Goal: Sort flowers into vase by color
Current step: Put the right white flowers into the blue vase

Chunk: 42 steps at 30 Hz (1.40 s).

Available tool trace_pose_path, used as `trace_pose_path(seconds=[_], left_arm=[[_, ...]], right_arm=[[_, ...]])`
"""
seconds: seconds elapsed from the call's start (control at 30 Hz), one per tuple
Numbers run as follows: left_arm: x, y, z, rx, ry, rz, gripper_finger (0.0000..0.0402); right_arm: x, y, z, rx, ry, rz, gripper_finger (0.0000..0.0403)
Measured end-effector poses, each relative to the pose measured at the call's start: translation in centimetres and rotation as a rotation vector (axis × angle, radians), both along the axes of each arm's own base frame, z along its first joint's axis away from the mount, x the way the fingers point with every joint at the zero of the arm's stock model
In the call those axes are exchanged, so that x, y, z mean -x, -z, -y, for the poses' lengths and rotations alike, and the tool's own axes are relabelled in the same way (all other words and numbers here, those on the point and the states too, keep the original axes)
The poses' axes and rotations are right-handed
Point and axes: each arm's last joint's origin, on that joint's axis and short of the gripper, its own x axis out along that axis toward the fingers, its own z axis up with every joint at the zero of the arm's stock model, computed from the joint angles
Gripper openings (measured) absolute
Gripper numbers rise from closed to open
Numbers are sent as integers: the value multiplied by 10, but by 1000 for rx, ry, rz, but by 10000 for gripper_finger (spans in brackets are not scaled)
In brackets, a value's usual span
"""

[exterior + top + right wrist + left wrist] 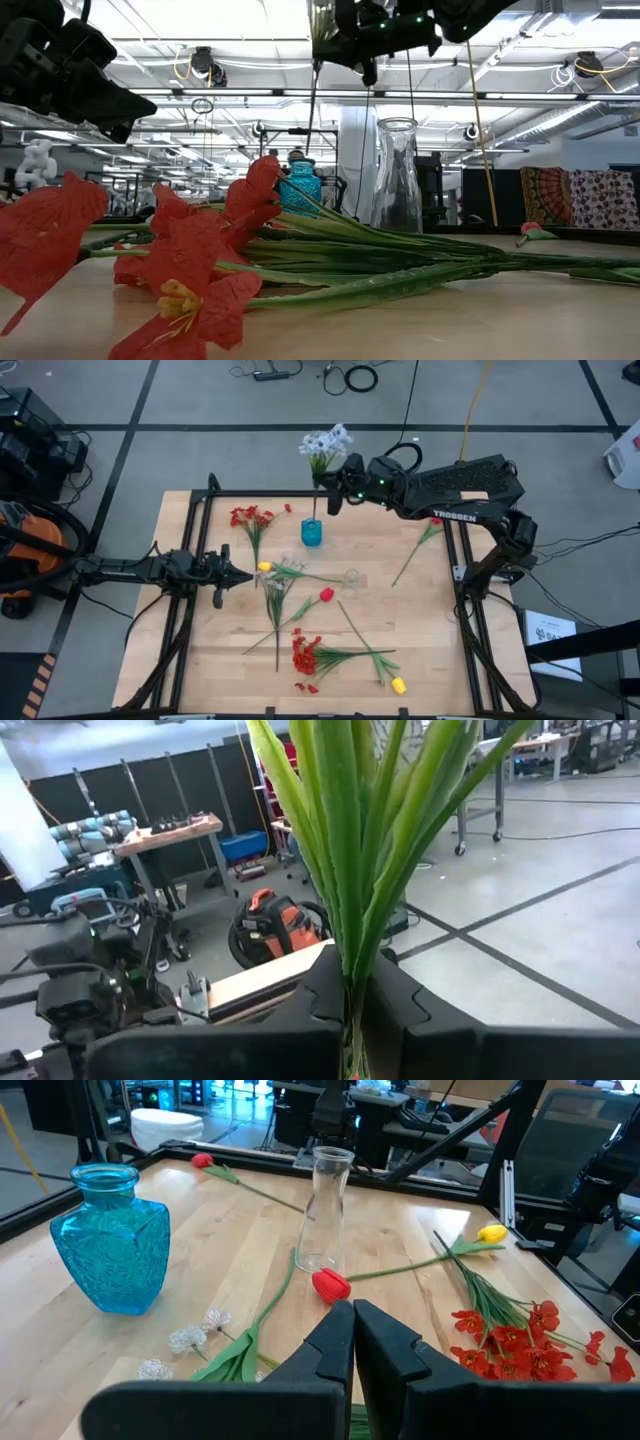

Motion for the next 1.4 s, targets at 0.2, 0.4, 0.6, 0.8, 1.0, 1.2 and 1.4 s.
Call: trace_pose_path(seconds=[0.2, 0.4, 0.6, 0.8, 1.0, 1.2, 1.4], left_arm=[[0, 0, 0, 0, 0, -1, 18], [0, 0, 0, 0, 0, 0, 18], [0, 0, 0, 0, 0, -1, 18], [0, 0, 0, 0, 0, 0, 18], [0, 0, 0, 0, 0, 0, 18], [0, 0, 0, 0, 0, 0, 18], [0, 0, 0, 0, 0, -1, 18]], right_arm=[[-13, 16, 3, 19, -5, -8, 4], [-22, 32, 5, 20, -9, -56, 4], [-32, 54, 6, -10, -19, -124, 4], [-37, 69, 4, -34, -28, -181, 4], [-38, 79, 4, -61, -31, -243, 22], [-37, 82, 4, -74, -32, -271, 45], [-37, 84, 2, -85, -35, -298, 81]])
